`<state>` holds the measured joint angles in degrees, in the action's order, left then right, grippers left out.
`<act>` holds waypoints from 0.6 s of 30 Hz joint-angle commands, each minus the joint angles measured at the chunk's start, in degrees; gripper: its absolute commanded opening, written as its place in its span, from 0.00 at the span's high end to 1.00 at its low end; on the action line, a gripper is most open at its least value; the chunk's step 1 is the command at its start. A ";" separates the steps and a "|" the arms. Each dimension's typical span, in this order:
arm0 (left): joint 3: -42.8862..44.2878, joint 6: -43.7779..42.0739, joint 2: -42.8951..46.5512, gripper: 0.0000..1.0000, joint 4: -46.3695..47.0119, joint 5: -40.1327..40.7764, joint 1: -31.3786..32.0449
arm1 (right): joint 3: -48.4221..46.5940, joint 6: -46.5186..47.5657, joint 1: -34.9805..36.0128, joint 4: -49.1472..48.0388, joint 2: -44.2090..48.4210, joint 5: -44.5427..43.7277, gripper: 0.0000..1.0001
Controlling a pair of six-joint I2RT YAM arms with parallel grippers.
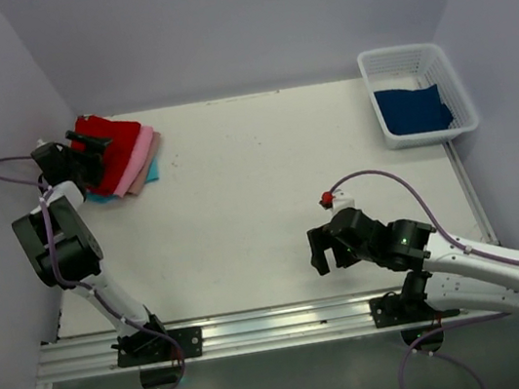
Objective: Fold and stack the t-shirts
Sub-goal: Put the neatly folded tshirt into the corner of the board with the left arm
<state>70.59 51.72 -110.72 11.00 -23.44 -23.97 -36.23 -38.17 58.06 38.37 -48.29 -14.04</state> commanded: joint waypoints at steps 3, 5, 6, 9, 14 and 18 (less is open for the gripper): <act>2.98 -6.89 16.54 0.00 -4.66 -3.62 5.22 | -1.56 0.90 -0.06 -2.59 -0.84 -2.04 0.01; 0.89 -9.70 21.92 0.00 -5.03 -3.54 8.30 | -2.35 1.26 -0.06 -3.56 -0.75 -3.00 0.01; -0.44 -10.32 27.43 0.00 -4.77 -2.93 11.98 | -2.79 1.69 -0.06 -3.91 -0.40 -3.62 0.01; -6.68 -13.13 37.72 0.00 -4.32 -1.45 19.62 | -6.12 2.49 -0.06 -2.95 1.35 -7.48 0.01; -16.96 -17.00 48.65 0.00 -4.23 -0.73 31.42 | -9.82 5.65 -0.05 -2.07 4.87 -13.54 0.01; -18.73 -21.13 52.53 0.00 -9.06 1.11 41.35 | -10.88 6.88 0.03 -1.90 7.24 -15.92 0.01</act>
<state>54.22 36.10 -57.49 7.51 -24.62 12.64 -45.01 -33.28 58.06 37.15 -42.44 -24.71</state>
